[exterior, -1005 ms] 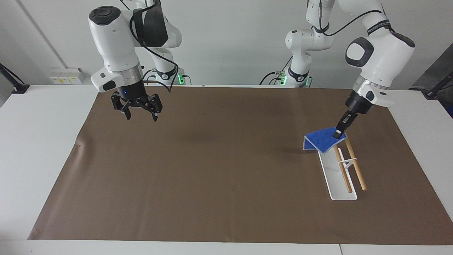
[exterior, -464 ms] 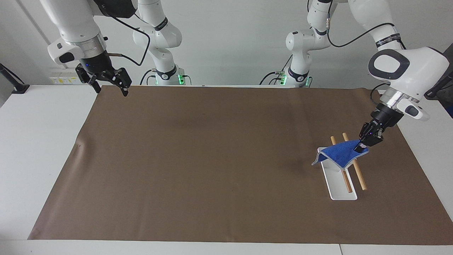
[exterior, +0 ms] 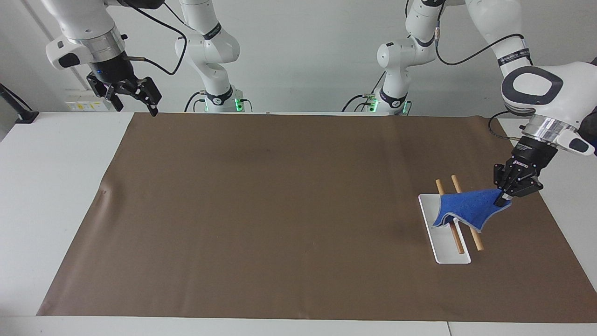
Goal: Right arm passes towel to left arm to hang
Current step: 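Drape the towel over the wooden dowels with the left gripper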
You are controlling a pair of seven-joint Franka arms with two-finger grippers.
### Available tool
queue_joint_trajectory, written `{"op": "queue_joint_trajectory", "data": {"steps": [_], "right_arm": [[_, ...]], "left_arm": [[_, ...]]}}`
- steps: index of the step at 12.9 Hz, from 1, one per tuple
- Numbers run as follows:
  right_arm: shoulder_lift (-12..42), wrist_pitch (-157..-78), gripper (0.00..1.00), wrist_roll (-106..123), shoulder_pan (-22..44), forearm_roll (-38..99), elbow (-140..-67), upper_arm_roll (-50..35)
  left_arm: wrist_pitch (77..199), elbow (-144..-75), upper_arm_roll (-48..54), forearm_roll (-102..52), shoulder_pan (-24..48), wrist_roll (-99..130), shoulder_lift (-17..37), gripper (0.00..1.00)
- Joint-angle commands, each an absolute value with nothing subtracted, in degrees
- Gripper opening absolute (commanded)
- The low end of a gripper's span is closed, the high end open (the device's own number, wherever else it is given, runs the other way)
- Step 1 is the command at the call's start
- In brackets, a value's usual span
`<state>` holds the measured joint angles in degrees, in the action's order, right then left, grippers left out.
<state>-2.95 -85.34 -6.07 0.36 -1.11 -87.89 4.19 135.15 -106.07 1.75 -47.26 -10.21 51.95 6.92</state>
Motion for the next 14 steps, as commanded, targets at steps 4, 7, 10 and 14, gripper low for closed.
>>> {"op": "queue_joint_trajectory", "data": {"steps": [4, 7, 10, 14], "right_arm": [[-3.2, -85.8, 1.0, -2.3, -0.3, 0.1, -88.3, 4.4], [-4.0, -86.0, 1.0, -2.5, 0.1, -0.2, -90.1, 4.3], [-4.7, -86.3, 1.0, -2.4, 0.1, 0.0, -91.4, 4.1], [-5.2, -86.4, 1.0, -2.4, 0.0, 0.0, -92.4, 4.1]], "left_arm": [[137.2, -111.9, 2.4, -57.2, -14.0, 62.1, 5.3, 0.0], [136.9, -115.7, 2.5, -60.9, -16.9, 63.9, 3.0, 0.0], [136.2, -116.0, 2.4, -60.9, -17.5, 64.2, 2.8, 0.0], [137.3, -115.2, 2.2, -59.1, -17.4, 61.5, 3.3, 1.0]]}}
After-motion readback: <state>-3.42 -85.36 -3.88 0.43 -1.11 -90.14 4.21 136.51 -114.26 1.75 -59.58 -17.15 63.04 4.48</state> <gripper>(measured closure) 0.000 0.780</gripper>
